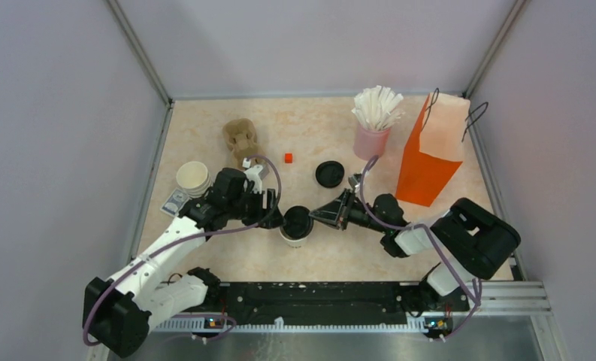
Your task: Pack the takeout coffee
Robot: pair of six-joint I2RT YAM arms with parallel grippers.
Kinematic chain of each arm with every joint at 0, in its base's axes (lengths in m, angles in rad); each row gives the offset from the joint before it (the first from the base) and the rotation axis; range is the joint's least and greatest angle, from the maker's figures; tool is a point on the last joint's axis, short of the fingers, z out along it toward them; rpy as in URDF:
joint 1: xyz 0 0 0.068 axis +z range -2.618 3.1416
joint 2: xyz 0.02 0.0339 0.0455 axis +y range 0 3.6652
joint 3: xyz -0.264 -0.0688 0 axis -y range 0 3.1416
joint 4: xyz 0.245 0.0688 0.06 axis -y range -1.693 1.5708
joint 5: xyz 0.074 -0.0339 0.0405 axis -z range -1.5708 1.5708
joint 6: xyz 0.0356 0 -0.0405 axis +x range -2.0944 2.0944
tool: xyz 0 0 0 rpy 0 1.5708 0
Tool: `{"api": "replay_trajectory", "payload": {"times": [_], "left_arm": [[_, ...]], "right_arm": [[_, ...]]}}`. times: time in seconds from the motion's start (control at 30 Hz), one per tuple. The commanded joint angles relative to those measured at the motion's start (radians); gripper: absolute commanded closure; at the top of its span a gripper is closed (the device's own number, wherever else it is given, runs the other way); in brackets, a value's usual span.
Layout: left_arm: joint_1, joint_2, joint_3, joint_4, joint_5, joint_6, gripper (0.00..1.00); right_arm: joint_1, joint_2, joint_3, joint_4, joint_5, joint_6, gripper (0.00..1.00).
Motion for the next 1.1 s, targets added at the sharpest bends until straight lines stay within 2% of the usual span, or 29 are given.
{"api": "replay_trajectory", "payload": {"times": [0.0,0.07,0.2,0.37,0.67,1.07], "left_arm": [[0.006,0.016,0.014,0.037,0.025,0.018,0.3],[0.005,0.019,0.021,0.039,0.03,0.018,0.3],[0.005,0.023,0.022,0.05,0.03,0.021,0.3],[0.005,0.034,0.02,0.054,0.033,0.023,0.3],[0.005,0.039,0.012,0.065,0.043,0.021,0.3],[0.005,0.027,0.02,0.058,0.033,0.022,0.31]], "right_arm": [[-0.011,-0.075,0.035,-0.161,0.023,-0.11,0.84],[-0.012,-0.118,0.05,-0.247,0.039,-0.154,0.83],[-0.011,-0.247,0.111,-0.525,0.091,-0.285,0.8],[-0.011,-0.315,0.178,-0.739,0.124,-0.392,0.8],[0.006,-0.317,0.228,-0.846,0.143,-0.464,0.8],[0.072,-0.364,0.333,-1.115,0.331,-0.592,0.78]]}}
